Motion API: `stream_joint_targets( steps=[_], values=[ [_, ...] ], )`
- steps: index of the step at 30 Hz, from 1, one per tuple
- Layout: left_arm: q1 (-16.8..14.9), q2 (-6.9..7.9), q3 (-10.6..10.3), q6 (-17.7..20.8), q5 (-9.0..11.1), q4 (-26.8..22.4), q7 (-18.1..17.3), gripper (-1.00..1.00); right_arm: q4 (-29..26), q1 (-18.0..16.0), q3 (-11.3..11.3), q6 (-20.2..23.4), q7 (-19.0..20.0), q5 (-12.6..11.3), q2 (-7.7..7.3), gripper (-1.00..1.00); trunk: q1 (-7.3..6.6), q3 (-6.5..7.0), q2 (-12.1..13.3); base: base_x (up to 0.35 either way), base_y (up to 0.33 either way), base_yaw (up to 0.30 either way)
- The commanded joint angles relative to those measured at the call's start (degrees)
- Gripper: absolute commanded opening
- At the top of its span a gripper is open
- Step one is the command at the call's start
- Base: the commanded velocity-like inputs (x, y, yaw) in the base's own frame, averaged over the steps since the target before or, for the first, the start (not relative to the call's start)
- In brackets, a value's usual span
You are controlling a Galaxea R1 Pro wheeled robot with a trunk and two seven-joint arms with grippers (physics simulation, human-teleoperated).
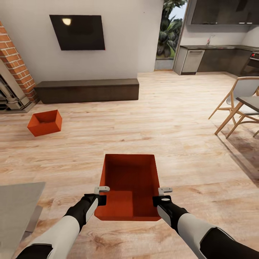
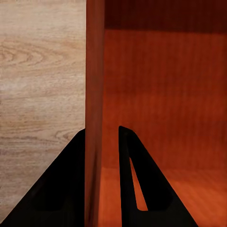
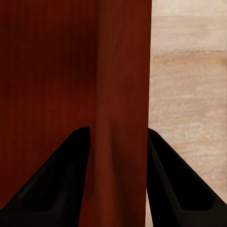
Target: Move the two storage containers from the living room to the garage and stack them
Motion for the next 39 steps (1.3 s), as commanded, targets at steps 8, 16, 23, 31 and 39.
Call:
stream_joint_targets(
  steps=[8, 16, 23, 31, 39],
  values=[
    [0.0, 0.02, 0.1, 0.3, 0.2, 0.1, 0.5, -1.00, -0.4, 0.0, -0.1, -0.5, -0.4, 0.4, 0.17, -1.00, -1.76, 1.40, 3.2, 0.000, 0.000, 0.000],
    [0.0, 0.02, 0.1, 0.3, 0.2, 0.1, 0.5, -1.00, -0.4, 0.0, -0.1, -0.5, -0.4, 0.4, 0.33, -1.00, -3.52, 2.83, 6.4, 0.000, 0.000, 0.000],
    [0.0, -0.04, 0.1, 0.3, 0.2, 0.1, 0.5, -1.00, -0.4, 0.0, 0.0, -0.4, -0.6, 0.4, 0.52, -1.00, -5.06, 4.09, 9.2, 0.000, 0.000, 0.000],
    [0.0, -0.03, 0.1, 0.3, 0.2, 0.1, 0.5, -1.00, -0.4, 0.0, -0.1, -0.3, -0.6, 0.3, 0.60, -1.00, -6.82, 5.93, 12.4, 0.000, 0.000, 0.000],
    [0.0, -0.06, 0.1, 0.3, 0.2, 0.1, 0.5, -1.00, -0.4, 0.0, -0.1, -0.3, -0.6, 0.3, 0.55, -1.00, -8.57, 8.06, 15.6, 0.000, 0.000, 0.000]
  ],
)
